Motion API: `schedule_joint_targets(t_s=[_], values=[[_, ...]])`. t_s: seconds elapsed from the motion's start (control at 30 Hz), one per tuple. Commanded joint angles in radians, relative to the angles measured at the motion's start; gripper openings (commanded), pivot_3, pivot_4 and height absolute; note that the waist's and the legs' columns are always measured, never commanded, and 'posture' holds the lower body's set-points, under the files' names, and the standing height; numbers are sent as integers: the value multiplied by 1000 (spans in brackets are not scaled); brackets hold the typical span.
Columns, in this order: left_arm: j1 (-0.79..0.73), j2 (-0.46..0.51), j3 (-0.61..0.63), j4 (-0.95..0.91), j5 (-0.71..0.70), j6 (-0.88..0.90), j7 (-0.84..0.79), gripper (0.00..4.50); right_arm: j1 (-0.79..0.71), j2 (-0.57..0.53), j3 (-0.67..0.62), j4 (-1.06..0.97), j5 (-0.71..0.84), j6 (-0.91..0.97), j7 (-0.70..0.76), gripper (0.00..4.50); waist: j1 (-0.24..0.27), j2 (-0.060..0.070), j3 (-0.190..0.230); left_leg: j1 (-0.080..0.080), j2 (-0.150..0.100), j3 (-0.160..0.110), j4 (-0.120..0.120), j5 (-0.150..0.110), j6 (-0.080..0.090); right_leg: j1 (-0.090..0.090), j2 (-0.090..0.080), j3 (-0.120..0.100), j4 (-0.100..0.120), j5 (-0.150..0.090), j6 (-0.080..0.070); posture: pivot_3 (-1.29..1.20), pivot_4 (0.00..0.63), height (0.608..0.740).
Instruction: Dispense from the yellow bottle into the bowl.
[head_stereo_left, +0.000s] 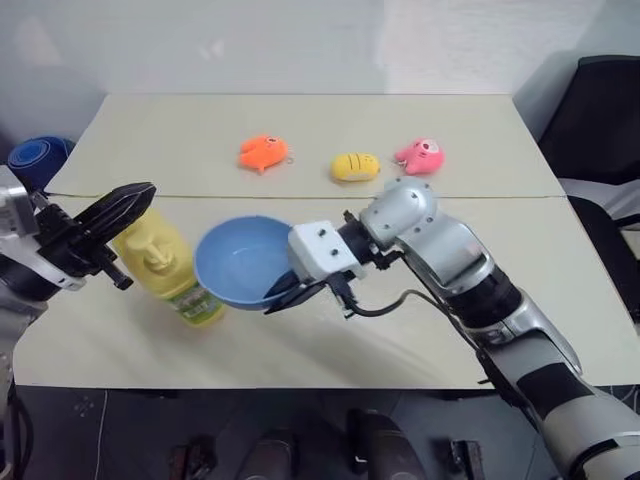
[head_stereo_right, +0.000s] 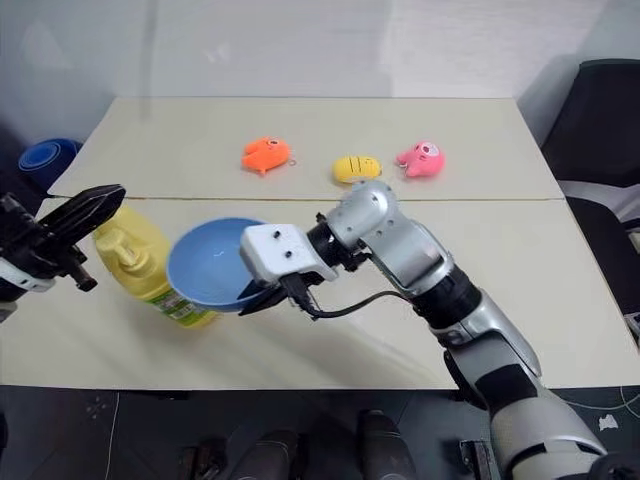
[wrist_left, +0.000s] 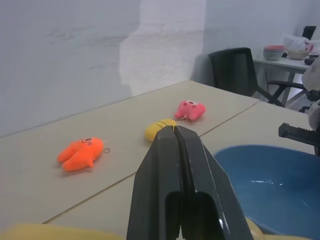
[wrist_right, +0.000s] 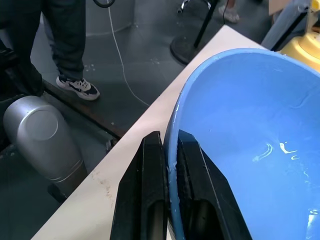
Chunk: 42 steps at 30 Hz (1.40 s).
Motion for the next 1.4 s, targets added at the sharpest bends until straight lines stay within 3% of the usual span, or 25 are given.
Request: schedule_joint_targets(t_s=[0.03,0.3,0.73,1.4], values=[[-15,-2,13,-1,22,6,-14,26,-48,18,7,-9,-12,11,3,0,-4,0,0,0,0,0,1,0,0,0,0,0,0,0,0,0,150,740],[-10,-6,8,-9,82,14,-40,26,-79,15,46,-51,-16,31,67,0,-5,0,0,0,0,0,1,0,0,0,0,0,5,0,0,0,150,740],[26,4,144,-95,-52,113,-73,26,-109,25,67,-38,-11,44,98,0,-6,0,0,0,0,0,2,0,0,0,0,0,8,0,0,0,150,740],[119,-42,14,-115,107,125,-38,26,-135,62,71,-30,8,60,109,0,-5,0,0,3,-1,0,2,1,-1,1,-1,1,9,0,0,0,150,740]])
